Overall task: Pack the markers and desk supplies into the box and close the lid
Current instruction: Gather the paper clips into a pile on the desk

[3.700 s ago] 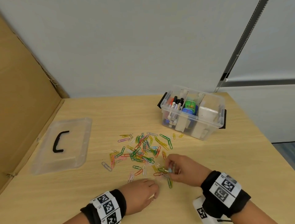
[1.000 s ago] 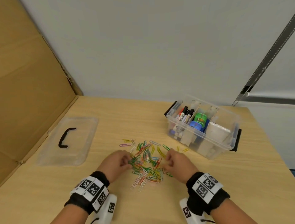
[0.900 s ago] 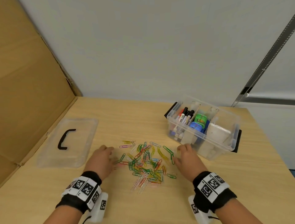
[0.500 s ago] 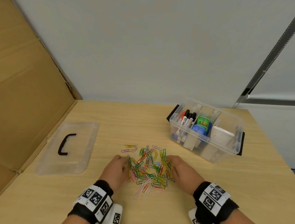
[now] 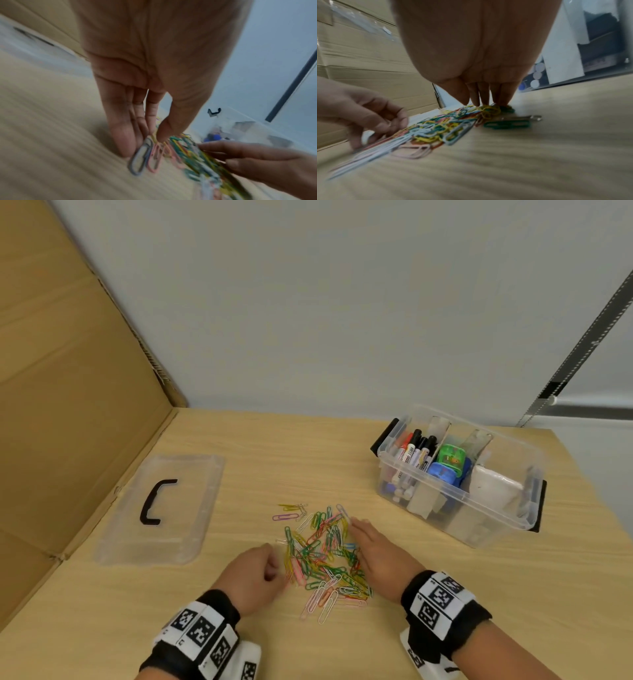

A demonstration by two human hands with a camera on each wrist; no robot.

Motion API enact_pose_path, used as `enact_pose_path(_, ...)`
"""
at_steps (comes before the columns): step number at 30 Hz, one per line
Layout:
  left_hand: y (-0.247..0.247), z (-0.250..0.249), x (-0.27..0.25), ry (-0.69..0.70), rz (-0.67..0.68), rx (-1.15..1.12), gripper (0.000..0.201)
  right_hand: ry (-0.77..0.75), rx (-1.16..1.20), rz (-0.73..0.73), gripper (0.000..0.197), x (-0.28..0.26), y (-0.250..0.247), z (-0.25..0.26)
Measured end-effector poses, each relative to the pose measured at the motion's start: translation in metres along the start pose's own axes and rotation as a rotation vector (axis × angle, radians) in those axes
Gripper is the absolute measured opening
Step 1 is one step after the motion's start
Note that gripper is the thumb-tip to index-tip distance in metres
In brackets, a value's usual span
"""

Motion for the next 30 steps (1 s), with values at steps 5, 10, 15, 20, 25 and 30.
enact_pose_path(5,-0.010,-0.033,0.022,0.127,-0.151,-0.049,0.022,-0.005,0.034,-0.175,0.045,-0.021,-0.029,-0.006)
enact_pose_path(10,-0.033,-0.034,0.071,0.043,-0.180,0.247,0.063,0.100,-0.035,-0.185,0.044,-0.014,-0.041,-0.024)
enact_pose_path(15,-0.020,-0.042,0.086,0.049,-0.027,0.439,0.068,0.074,-0.021,-0.042,0.054,0.033,-0.029,-0.010)
enact_pose_path(20,0.002,-0.051,0.070,0.200,0.042,0.428,0.068,-0.089,-0.054,0.114,0.059,0.047,-0.009,0.023)
enact_pose_path(25,0.002,-0.041,0.046,0.274,0.080,0.297,0.057,-0.132,-0.084,0.024,0.046,0.020,-0.028,0.017)
enact_pose_path(30,0.012,-0.028,0.029,0.287,0.163,0.366,0.123,0.024,-0.107,0.024,0.105,-0.020,-0.028,-0.008)
Point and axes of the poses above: each hand's wrist, its own x-axis towards the middle knuckle, its own y-axis out of the palm, z = x × y, the point moved 6 cm from there along x, towards the middle knuckle, and after that the axes turned 1 degree about -y, right-handed, at the moved point
